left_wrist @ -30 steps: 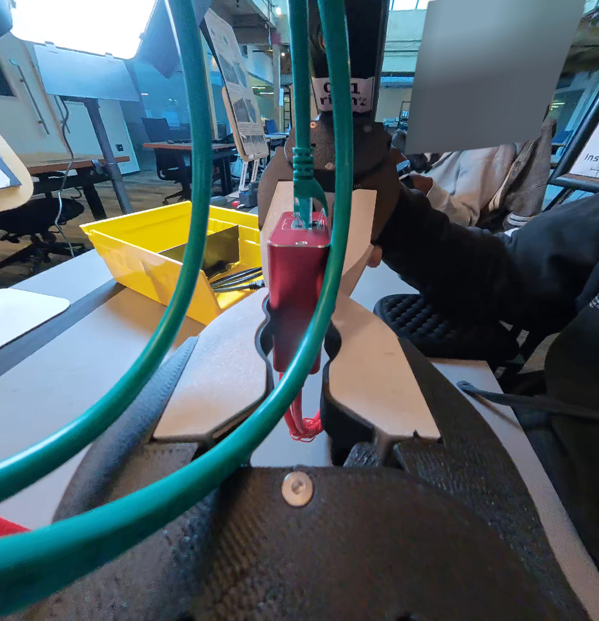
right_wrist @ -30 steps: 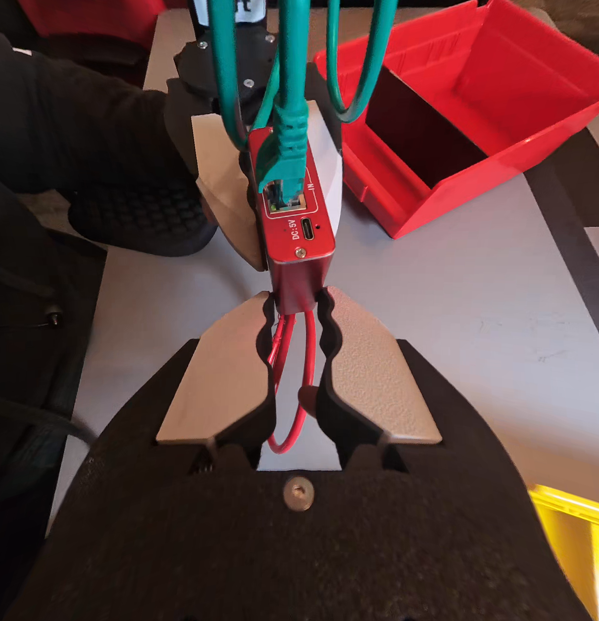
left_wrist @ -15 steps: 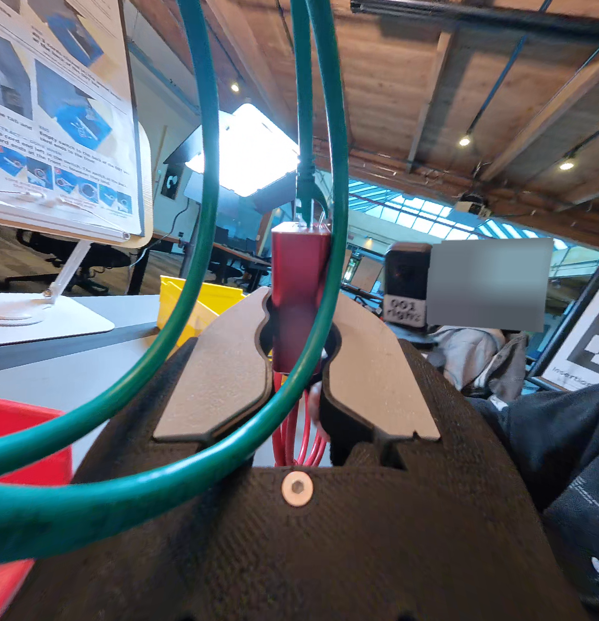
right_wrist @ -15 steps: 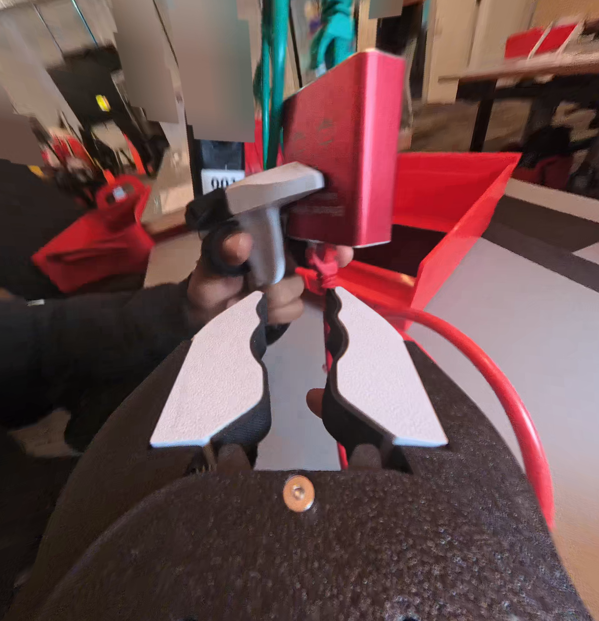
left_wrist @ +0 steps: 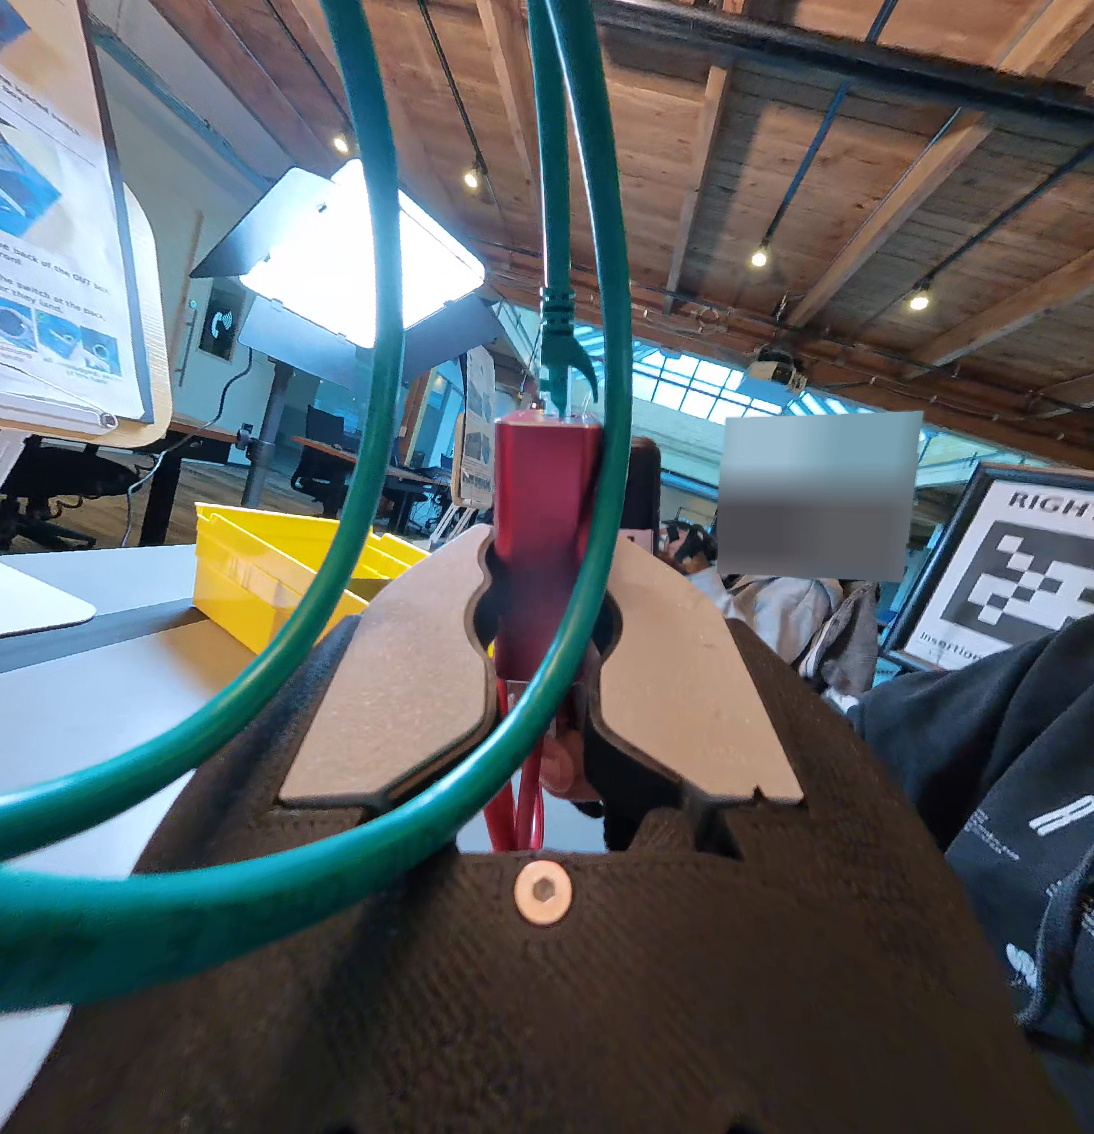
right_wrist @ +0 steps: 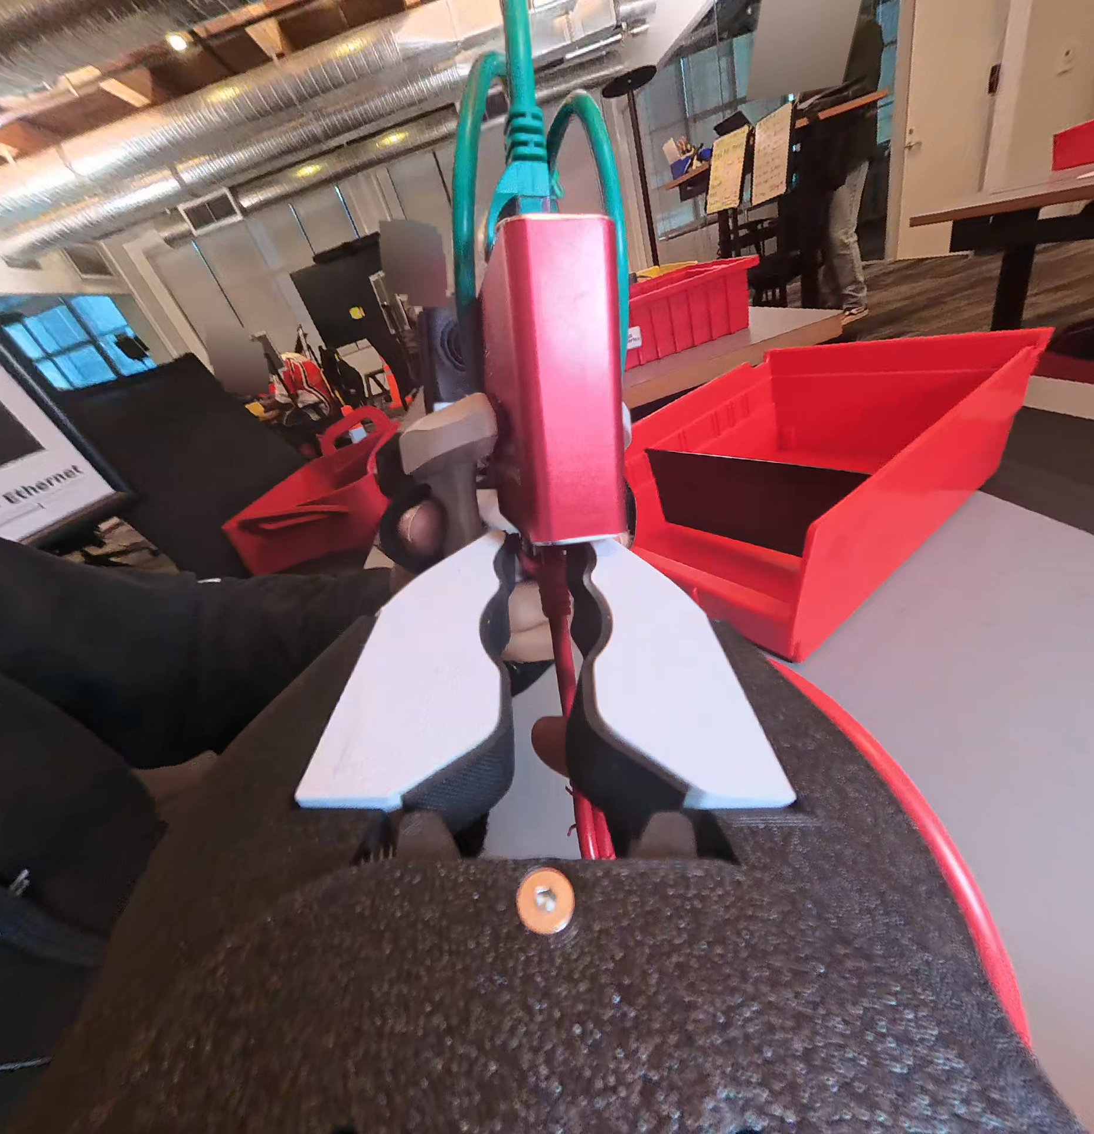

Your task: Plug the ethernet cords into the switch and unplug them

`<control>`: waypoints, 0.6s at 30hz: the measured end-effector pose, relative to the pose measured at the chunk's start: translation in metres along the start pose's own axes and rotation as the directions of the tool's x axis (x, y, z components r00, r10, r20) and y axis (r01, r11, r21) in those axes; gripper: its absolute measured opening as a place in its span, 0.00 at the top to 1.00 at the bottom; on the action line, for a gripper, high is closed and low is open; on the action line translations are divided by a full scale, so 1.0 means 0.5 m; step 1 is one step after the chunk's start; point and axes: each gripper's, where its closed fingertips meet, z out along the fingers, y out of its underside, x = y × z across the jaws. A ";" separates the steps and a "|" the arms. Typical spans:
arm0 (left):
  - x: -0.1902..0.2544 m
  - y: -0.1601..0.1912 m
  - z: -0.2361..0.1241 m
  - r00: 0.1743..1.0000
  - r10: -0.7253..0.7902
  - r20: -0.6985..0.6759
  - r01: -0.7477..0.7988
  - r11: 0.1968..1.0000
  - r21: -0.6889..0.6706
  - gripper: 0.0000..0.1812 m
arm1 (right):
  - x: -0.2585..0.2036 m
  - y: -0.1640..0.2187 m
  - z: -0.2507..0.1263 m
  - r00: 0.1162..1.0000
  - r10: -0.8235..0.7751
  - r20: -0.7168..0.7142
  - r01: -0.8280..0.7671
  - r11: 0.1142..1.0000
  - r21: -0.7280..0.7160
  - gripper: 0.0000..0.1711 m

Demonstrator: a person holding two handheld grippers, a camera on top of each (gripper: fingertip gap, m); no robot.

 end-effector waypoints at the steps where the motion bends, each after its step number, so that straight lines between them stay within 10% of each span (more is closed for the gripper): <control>1: 0.001 0.002 0.000 1.000 0.021 0.001 -0.021 1.000 -0.023 0.85 | 0.001 0.000 -0.001 1.000 -0.018 -0.009 0.018 1.000 -0.007 0.91; 18: 0.016 0.005 0.002 0.989 0.144 0.025 -0.142 0.988 -0.056 0.83 | 0.014 -0.005 -0.013 0.977 -0.168 -0.132 0.162 0.985 -0.051 0.92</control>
